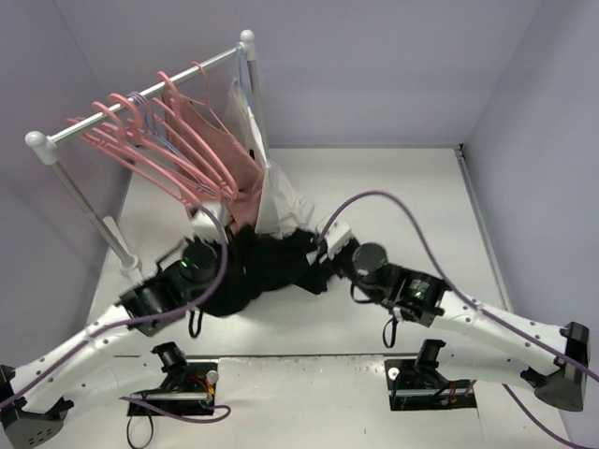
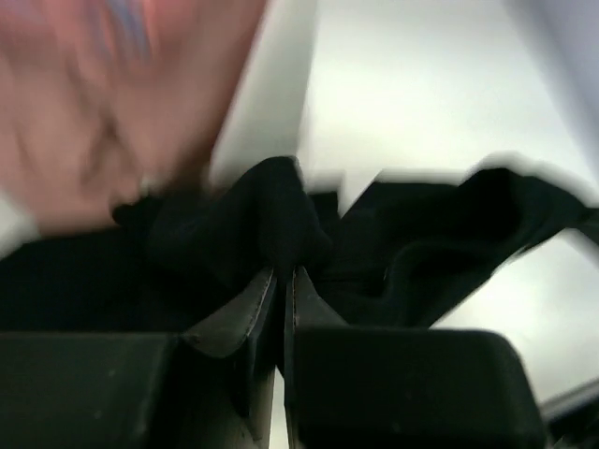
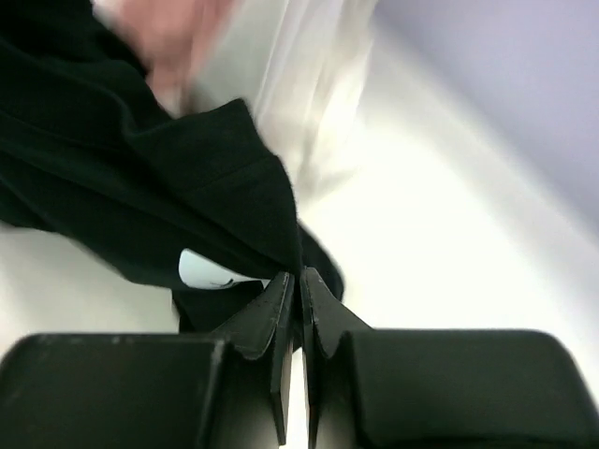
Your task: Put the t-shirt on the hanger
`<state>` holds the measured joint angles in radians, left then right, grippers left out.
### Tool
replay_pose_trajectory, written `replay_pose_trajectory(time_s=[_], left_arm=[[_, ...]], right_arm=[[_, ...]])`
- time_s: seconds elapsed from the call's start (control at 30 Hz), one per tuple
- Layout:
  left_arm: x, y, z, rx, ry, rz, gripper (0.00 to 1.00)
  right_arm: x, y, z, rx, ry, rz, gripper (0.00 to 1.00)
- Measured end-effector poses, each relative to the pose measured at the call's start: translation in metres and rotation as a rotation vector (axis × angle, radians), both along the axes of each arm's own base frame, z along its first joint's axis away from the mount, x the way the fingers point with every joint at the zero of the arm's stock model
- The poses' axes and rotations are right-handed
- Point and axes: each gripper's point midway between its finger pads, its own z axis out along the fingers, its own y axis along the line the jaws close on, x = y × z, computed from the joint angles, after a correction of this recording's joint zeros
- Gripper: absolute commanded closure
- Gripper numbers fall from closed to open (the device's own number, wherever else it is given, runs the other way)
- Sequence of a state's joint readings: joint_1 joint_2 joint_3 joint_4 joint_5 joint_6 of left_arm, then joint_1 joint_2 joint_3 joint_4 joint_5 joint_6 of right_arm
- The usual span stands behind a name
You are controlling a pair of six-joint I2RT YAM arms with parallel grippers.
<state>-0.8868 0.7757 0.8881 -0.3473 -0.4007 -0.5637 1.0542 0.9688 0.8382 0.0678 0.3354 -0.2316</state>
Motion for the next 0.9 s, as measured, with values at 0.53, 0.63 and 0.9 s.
replay_pose_trajectory(time_s=[0.53, 0.63, 0.9], left_arm=[[-0.059, 0.020, -0.136, -0.018, 0.256, 0.028, 0.40], [-0.054, 0.021, -0.120, 0.020, 0.256, 0.053, 0.40], [-0.051, 0.023, -0.147, 0.216, 0.351, 0.088, 0.40]], right_arm=[[-0.039, 0.010, -0.090, 0.190, 0.399, -0.073, 0.44], [-0.027, 0.038, -0.076, 0.246, 0.428, -0.095, 0.48], [-0.035, 0.064, -0.145, 0.141, 0.589, -0.158, 0.48]])
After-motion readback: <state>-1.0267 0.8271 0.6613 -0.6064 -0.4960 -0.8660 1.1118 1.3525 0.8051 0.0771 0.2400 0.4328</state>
